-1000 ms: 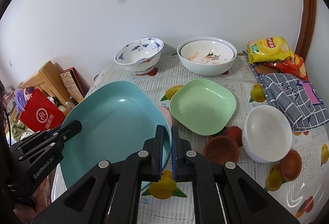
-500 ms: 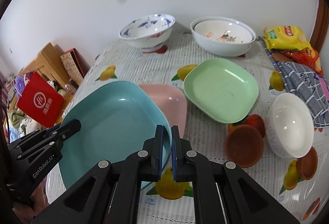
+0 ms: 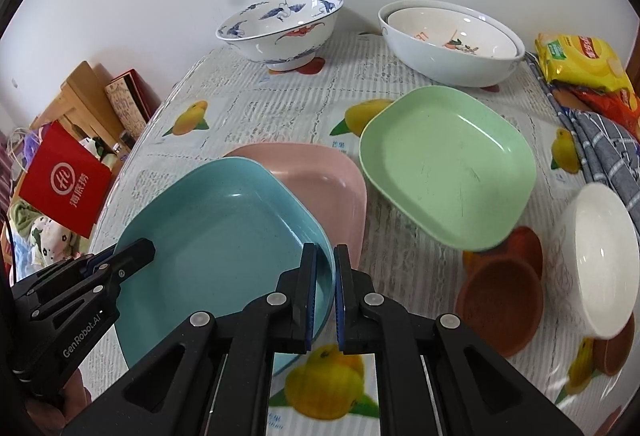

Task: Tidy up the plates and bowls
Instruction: 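Lower the blue plate onto the pink plate and open both tools, then move both tools to the light-green plate and grip its rim, then lift the green plate with both tools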

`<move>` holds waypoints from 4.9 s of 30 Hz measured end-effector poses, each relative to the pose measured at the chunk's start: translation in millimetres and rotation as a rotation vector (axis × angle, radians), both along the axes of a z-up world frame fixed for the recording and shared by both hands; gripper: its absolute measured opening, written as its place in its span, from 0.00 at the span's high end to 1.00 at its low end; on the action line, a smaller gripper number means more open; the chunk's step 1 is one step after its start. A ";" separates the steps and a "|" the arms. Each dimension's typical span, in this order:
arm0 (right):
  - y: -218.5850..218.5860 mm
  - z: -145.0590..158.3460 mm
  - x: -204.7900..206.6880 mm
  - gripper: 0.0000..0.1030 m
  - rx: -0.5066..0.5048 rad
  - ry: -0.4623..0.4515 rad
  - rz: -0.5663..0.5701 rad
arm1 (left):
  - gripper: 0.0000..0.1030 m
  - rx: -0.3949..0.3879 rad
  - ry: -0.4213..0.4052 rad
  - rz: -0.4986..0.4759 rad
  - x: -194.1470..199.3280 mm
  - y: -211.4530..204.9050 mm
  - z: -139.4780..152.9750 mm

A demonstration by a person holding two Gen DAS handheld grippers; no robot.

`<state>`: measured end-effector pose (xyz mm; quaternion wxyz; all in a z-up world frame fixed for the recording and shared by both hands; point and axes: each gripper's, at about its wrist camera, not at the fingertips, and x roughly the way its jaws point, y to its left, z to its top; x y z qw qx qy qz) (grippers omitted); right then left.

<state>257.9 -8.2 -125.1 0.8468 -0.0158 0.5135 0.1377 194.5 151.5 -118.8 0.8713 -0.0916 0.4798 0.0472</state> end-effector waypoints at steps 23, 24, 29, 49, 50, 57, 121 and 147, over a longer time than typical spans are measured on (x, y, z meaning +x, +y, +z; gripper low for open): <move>7.3 -17.2 54.0 0.87 -0.051 -0.025 0.064 | 0.88 -0.019 0.040 -0.002 27.9 -8.1 -13.6; 9.0 -17.1 54.9 0.86 -0.059 -0.031 0.067 | 0.88 -0.023 0.041 -0.002 27.5 -7.7 -13.8; 14.8 -17.2 57.6 0.83 -0.079 -0.048 0.083 | 0.87 -0.039 0.049 -0.011 26.1 -6.5 -14.8; -20.0 41.9 8.6 0.53 -0.063 -0.153 0.002 | 0.76 -0.021 0.003 -0.028 -6.0 -17.8 19.9; -23.1 44.7 6.0 0.53 -0.065 -0.158 -0.005 | 0.75 -0.015 -0.002 -0.030 -7.3 -20.2 22.8; -66.6 71.3 -15.3 0.52 -0.080 -0.213 -0.096 | 0.70 0.030 -0.050 -0.063 -14.1 -47.8 51.2; -132.8 -21.7 125.2 0.82 -0.073 0.075 -0.156 | 0.78 0.050 0.067 -0.209 161.7 -139.2 -24.0; -140.5 28.0 94.7 0.93 -0.010 -0.056 -0.185 | 0.90 0.003 -0.041 -0.207 130.8 -130.5 23.3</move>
